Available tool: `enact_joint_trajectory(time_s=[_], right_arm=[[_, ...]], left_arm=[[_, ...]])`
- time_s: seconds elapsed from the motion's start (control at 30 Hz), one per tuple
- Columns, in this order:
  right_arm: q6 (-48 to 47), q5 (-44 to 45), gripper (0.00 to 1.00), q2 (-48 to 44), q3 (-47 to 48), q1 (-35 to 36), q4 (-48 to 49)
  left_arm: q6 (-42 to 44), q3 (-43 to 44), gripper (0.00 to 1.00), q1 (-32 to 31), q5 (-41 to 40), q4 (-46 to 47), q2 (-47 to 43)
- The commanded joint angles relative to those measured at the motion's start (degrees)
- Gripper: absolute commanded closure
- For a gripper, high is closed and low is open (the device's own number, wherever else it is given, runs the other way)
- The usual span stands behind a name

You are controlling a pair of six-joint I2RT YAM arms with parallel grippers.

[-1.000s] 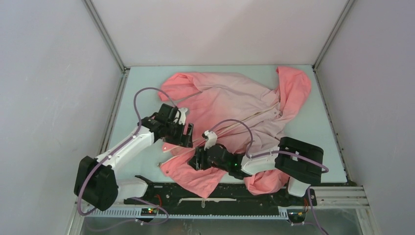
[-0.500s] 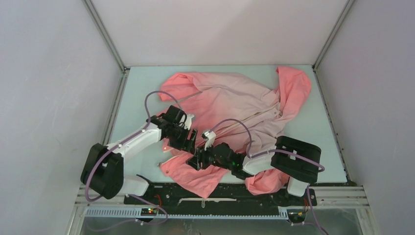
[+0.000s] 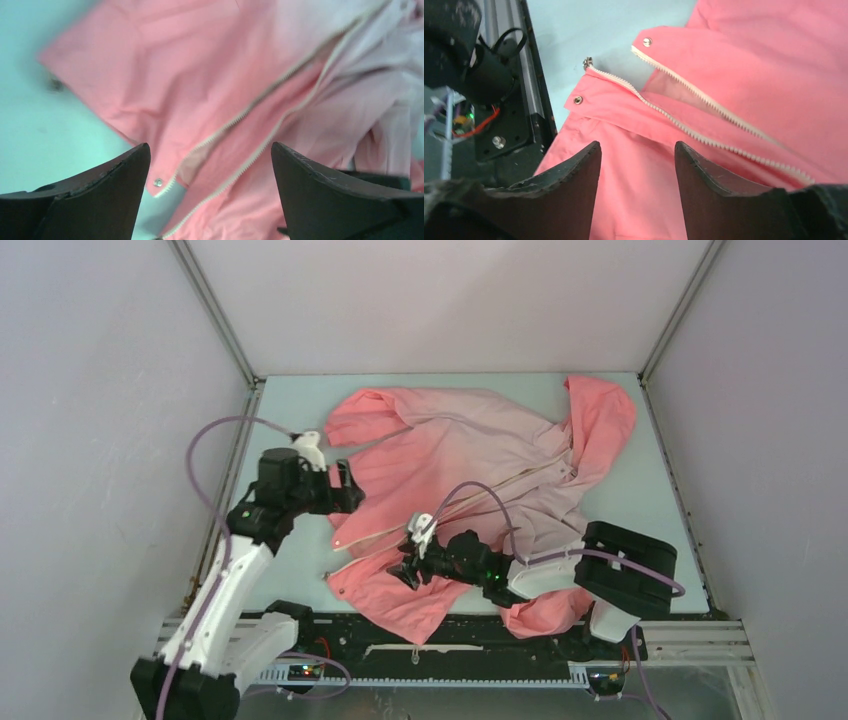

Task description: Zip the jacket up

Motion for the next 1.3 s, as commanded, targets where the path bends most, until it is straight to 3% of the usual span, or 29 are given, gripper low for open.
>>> enact_joint_trajectory(time_s=[0.0, 0.07, 0.13, 0.23, 0.3, 0.5, 0.7, 0.87, 1.07, 1.17, 1.2, 1.27], right_arm=[[-24.92, -11.84, 0.41, 4.51, 0.55, -0.33, 8.4], [-34.59, -17.37, 0.41, 7.32, 0.69, -0.64, 11.13], [-36.24, -21.29, 0.4, 8.26, 2.01, -2.17, 12.88], [-35.3, -32.41, 0.44, 9.7, 8.91, -6.68, 4.75], [-36.56, -34.05, 0.46, 12.22, 12.62, -6.98, 0.19], [-36.65, -31.29, 0.45, 15.84, 15.03, -6.13, 0.13], [-34.68, -33.15, 0.46, 17.89, 21.89, -7.01, -13.14], [-33.75, -28.03, 0.45, 20.97, 23.85, -5.88, -10.88], [-32.59, -24.25, 0.47, 23.76, 25.39, -6.35, -9.36], [-31.74, -24.76, 0.56, 23.71, 25.36, -6.48, -8.88], [-31.36, -25.28, 0.63, 23.45, 25.36, -6.52, -9.07], [-30.87, -26.48, 0.85, 22.52, 25.35, -7.13, -10.2]], left_arm=[[-4.65, -2.82, 0.05, 4.89, -6.64, 3.82, -7.41], [-5.29, -2.32, 0.05, 5.03, -11.14, 2.1, -8.06], [-6.29, -1.93, 0.06, 5.45, -13.23, 1.33, -8.08], [-6.68, -2.07, 0.06, 6.94, -10.52, 2.12, -7.55], [-6.58, -1.97, 0.06, 7.87, -8.87, 2.33, -7.2], [-6.24, -2.32, 0.07, 8.93, -7.38, 2.83, -7.78], [-7.02, -2.1, 0.06, 9.08, -5.7, 2.21, -5.23], [-11.48, -3.16, 0.06, 9.18, -4.09, 0.33, -5.24], [-18.92, -9.16, 0.07, 9.28, -2.61, 5.88, -9.49], [-21.49, -10.28, 0.08, 9.71, -4.66, 6.12, -9.8], [-22.39, -10.53, 0.1, 10.12, -4.35, 6.28, -9.72], [-23.72, -11.48, 0.13, 11.15, -2.43, 7.03, -9.38]])
